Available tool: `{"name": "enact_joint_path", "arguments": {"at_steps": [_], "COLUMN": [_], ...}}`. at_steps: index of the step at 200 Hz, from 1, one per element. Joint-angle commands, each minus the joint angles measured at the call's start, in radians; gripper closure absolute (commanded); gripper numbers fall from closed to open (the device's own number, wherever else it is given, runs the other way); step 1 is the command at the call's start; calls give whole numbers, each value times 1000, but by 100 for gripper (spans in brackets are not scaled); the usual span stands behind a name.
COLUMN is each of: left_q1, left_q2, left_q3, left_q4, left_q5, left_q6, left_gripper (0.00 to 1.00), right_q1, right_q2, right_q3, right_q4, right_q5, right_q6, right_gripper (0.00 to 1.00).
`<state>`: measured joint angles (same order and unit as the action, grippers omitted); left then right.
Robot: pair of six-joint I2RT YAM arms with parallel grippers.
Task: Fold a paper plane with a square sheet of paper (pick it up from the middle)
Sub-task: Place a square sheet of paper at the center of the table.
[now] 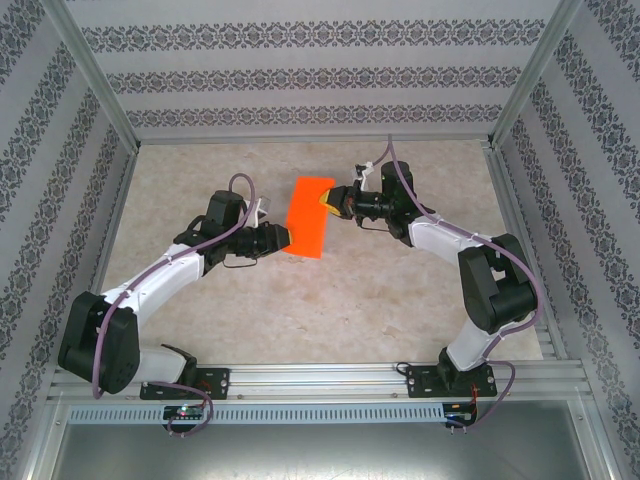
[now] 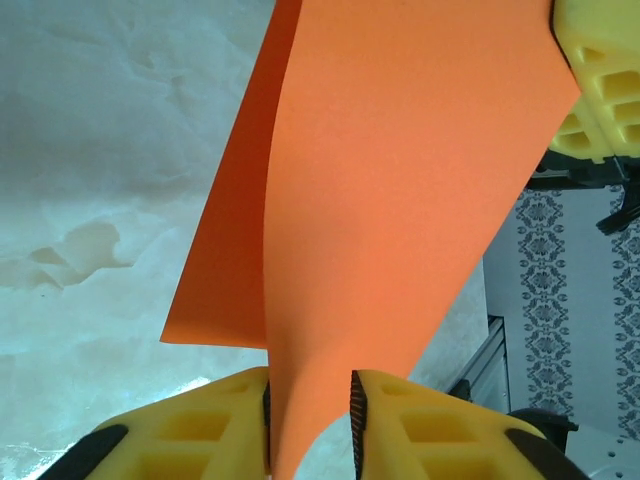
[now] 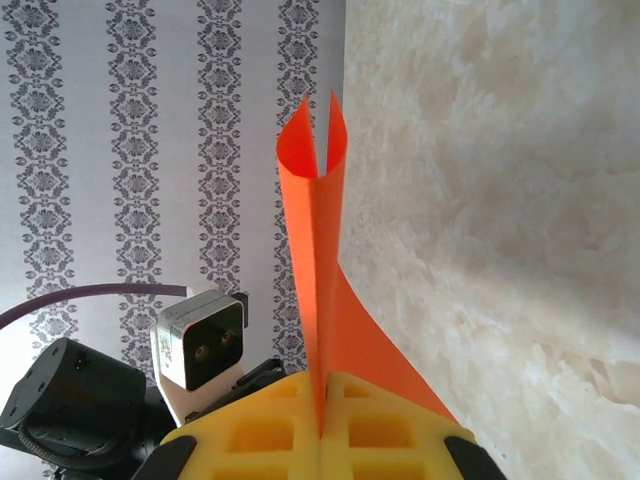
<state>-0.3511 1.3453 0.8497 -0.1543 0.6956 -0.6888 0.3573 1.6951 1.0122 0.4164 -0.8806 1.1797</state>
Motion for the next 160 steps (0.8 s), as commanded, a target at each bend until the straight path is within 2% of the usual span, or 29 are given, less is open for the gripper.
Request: {"name": "enact_joint_path", "arguments": {"at_steps": [1, 35, 57, 99, 160], "left_q1": [10, 3, -11, -30, -85], "left_q2": [-21, 4, 31, 83, 225], "left_q3": [28, 38, 51, 42, 63], "left_q4": [-41, -83, -117, -146, -82], "left_q5": [-7, -14, -16, -48, -80], "left_q6": [21, 37, 52, 67, 37], "left_gripper": [77, 92, 97, 99, 99], "right_q1": [-1, 10, 18, 22, -3], "right_q2": [-1, 27, 49, 122, 236], "right_q3": [-4, -10, -24, -27, -31], "right_q4": [36, 56, 67, 70, 49], "right_q5": [-15, -17, -10, -19, -37], "right_q6": [-8, -13, -24, -53, -111], "right_gripper": [100, 100, 100, 100, 98]}}
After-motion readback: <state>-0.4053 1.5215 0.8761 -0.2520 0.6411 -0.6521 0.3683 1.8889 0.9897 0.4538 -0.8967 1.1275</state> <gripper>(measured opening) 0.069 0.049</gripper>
